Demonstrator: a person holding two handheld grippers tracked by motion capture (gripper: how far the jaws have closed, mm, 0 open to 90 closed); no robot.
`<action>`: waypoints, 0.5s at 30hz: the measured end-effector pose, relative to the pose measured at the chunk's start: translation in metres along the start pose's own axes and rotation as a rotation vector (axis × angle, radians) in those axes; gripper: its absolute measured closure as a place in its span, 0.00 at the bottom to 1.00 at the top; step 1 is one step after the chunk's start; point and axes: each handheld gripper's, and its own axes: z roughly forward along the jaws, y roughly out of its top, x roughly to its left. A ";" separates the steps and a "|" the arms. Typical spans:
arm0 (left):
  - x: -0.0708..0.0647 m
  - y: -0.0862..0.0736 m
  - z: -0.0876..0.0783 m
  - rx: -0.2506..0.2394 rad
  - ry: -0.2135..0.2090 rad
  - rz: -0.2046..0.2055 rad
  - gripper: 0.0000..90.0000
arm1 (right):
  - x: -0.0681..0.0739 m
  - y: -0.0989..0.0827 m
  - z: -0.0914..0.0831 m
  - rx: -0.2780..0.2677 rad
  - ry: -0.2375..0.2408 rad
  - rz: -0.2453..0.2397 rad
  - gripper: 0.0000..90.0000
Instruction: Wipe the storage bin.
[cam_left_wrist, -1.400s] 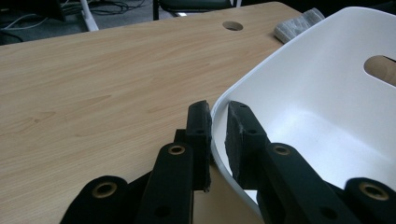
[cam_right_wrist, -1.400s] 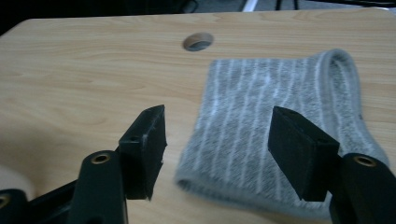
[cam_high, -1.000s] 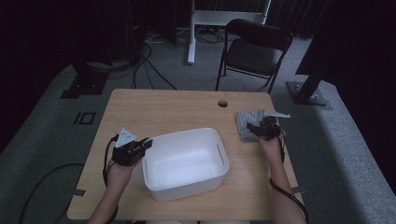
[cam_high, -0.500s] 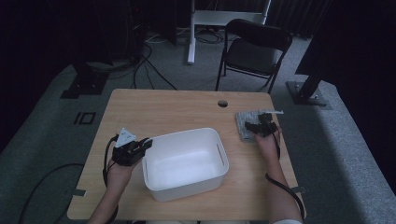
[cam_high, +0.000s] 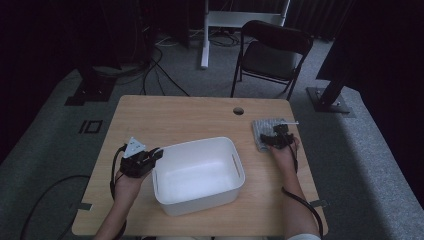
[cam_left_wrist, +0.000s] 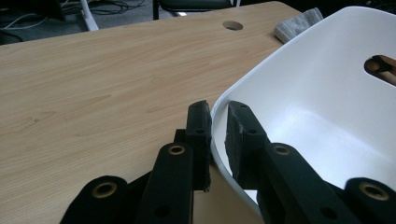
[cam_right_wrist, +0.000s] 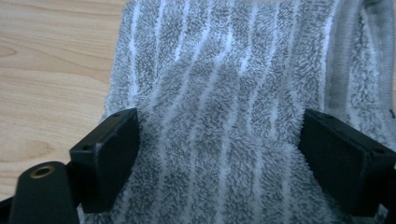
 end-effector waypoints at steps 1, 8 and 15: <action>0.000 0.000 0.000 0.000 0.001 0.001 0.88 | 0.000 0.000 0.000 0.007 -0.002 -0.006 0.16; 0.000 0.000 0.000 0.000 0.002 -0.001 0.88 | 0.005 0.003 -0.004 0.049 -0.018 -0.036 0.36; 0.000 0.000 0.000 0.001 0.002 0.001 0.88 | 0.010 0.004 -0.008 0.063 -0.012 -0.036 0.54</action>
